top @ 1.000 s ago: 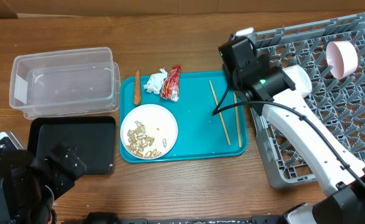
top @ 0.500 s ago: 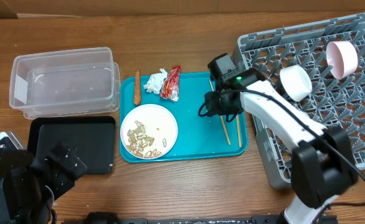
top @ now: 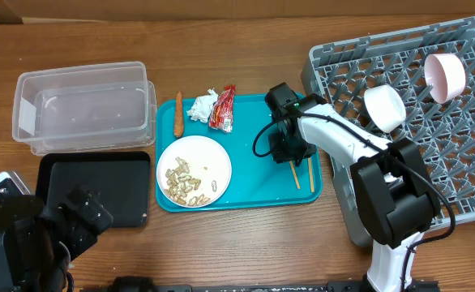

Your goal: Sort waste into correct bins and load items into the dishwasher

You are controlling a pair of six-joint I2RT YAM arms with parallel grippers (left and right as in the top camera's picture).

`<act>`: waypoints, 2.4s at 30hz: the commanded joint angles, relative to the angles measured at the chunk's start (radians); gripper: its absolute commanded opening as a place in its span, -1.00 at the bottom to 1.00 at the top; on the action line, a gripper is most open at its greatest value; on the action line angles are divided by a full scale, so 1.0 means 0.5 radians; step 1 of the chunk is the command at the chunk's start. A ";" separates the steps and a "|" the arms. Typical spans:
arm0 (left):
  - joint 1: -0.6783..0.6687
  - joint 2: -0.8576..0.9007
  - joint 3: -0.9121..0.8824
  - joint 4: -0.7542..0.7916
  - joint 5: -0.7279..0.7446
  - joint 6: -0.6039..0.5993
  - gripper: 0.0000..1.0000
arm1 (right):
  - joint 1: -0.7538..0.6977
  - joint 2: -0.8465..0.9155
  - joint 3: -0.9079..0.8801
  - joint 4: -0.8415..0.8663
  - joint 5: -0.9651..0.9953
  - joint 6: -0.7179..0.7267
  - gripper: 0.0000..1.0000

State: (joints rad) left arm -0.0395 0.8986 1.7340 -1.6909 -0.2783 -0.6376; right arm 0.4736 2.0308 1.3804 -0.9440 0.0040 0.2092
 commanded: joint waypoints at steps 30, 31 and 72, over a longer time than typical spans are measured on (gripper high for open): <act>-0.014 -0.001 -0.010 0.003 -0.034 -0.026 0.99 | -0.575 -0.536 0.226 -0.172 0.253 -0.465 -0.92; -0.014 -0.001 -0.010 0.003 -0.034 -0.026 1.00 | -0.575 -0.515 0.226 -0.175 0.327 -0.465 -0.92; -0.014 -0.001 -0.010 0.003 -0.034 -0.027 1.00 | -0.173 -0.420 -0.567 0.434 0.080 0.159 -0.28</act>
State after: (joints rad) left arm -0.0395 0.8986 1.7340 -1.6905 -0.2783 -0.6376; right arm 0.3809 1.8153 1.1137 -0.7391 0.0574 0.2687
